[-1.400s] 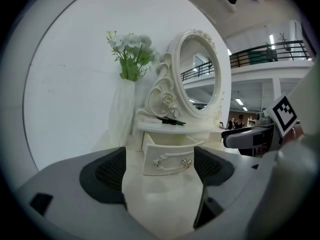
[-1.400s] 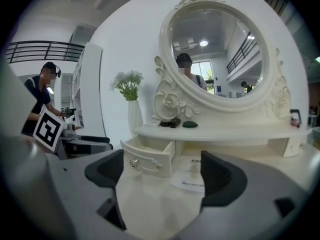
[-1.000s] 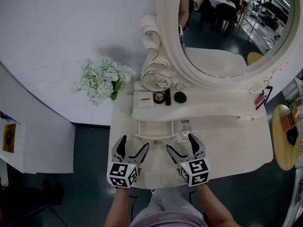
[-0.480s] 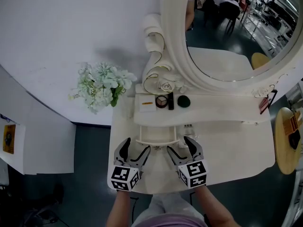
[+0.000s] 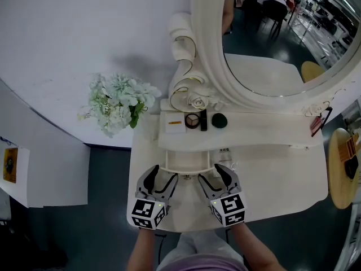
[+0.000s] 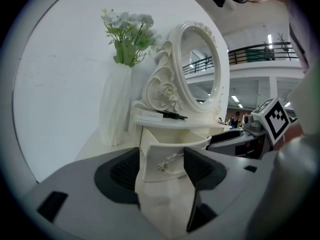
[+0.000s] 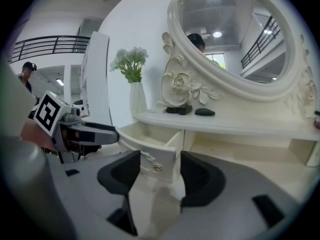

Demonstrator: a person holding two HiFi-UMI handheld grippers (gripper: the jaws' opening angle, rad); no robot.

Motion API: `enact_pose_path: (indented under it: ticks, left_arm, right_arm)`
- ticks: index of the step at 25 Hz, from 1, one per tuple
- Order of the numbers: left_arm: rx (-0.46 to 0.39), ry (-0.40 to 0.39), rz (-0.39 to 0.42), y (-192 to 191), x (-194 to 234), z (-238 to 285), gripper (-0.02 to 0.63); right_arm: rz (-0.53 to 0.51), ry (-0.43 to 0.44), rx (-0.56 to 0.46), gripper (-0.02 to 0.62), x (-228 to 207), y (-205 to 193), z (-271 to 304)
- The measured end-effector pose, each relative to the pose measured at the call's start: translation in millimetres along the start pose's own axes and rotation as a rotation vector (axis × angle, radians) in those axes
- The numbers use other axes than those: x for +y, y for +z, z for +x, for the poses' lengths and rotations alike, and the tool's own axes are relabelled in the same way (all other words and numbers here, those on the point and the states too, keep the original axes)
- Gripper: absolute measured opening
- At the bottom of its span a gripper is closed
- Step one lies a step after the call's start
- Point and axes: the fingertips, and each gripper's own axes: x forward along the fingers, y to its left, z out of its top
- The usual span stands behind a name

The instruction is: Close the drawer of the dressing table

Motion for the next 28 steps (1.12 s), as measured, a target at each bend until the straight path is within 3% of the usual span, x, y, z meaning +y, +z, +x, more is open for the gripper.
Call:
enact_pose_path:
  ticks: [6, 28]
  left_arm:
    - [0.002, -0.015, 0.011, 0.4, -5.0, 0.7, 0.239]
    - [0.014, 0.009, 0.022, 9.3, 5.5, 18.1, 0.235]
  right_arm:
    - [-0.027, -0.005, -0.001, 0.226, 3.1, 0.6, -0.4]
    - [-0.007, -0.025, 0.004, 0.222, -7.6, 9.1, 15.4]
